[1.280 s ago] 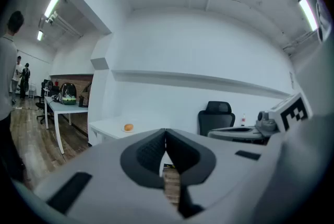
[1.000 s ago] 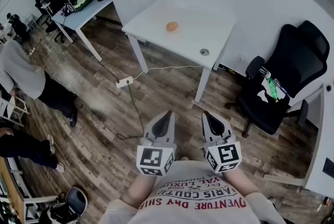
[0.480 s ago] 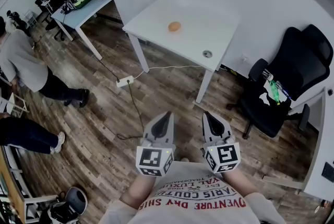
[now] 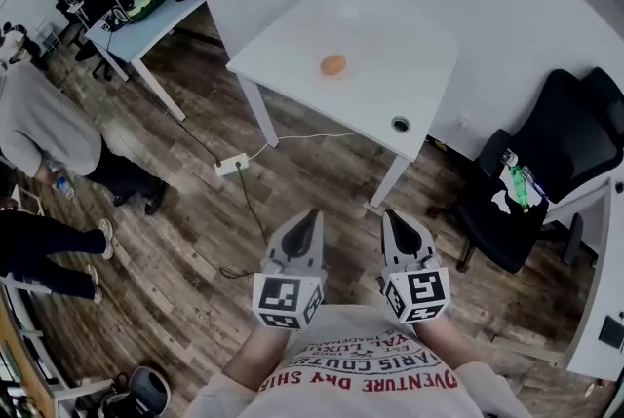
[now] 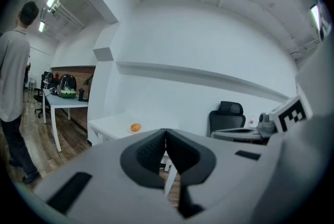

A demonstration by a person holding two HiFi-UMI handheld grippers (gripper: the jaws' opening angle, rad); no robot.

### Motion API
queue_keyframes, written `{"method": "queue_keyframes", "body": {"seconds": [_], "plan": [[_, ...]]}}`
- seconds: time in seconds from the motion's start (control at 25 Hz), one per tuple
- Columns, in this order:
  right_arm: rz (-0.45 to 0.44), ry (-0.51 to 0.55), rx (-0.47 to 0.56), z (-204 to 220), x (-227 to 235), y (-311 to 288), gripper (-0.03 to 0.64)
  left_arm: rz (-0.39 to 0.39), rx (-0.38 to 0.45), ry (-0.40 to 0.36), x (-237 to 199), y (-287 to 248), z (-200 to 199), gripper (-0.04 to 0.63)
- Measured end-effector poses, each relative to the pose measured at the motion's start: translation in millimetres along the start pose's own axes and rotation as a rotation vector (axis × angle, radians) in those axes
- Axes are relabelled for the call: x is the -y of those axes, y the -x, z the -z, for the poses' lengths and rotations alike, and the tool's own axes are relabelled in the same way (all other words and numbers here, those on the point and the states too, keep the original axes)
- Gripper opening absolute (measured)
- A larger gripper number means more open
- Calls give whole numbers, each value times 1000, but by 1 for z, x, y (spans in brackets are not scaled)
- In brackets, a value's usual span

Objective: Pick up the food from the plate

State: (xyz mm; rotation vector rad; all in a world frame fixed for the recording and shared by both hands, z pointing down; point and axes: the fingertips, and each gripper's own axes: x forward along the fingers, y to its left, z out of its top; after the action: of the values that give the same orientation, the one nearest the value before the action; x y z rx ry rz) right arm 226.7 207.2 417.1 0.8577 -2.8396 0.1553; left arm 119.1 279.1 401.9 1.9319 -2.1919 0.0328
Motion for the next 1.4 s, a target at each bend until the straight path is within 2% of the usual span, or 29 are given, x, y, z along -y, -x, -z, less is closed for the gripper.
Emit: {"method": "queue_keyframes", "body": {"seconds": [0.48, 0.76, 1.08, 1.4], "plan": [[148, -61, -21, -39, -10, -173, 8, 119, -28, -26, -156, -114, -58, 6], [211, -89, -32, -49, -12, -254, 8, 157, -52, -21, -228, -167, -68, 8], [235, -111, -54, -47, 13, -305, 8, 178, -96, 2, -252, -221, -56, 7], [220, -118, -58, -50, 71, -358, 8, 178, -100, -22, -254, -300, -66, 6]]}}
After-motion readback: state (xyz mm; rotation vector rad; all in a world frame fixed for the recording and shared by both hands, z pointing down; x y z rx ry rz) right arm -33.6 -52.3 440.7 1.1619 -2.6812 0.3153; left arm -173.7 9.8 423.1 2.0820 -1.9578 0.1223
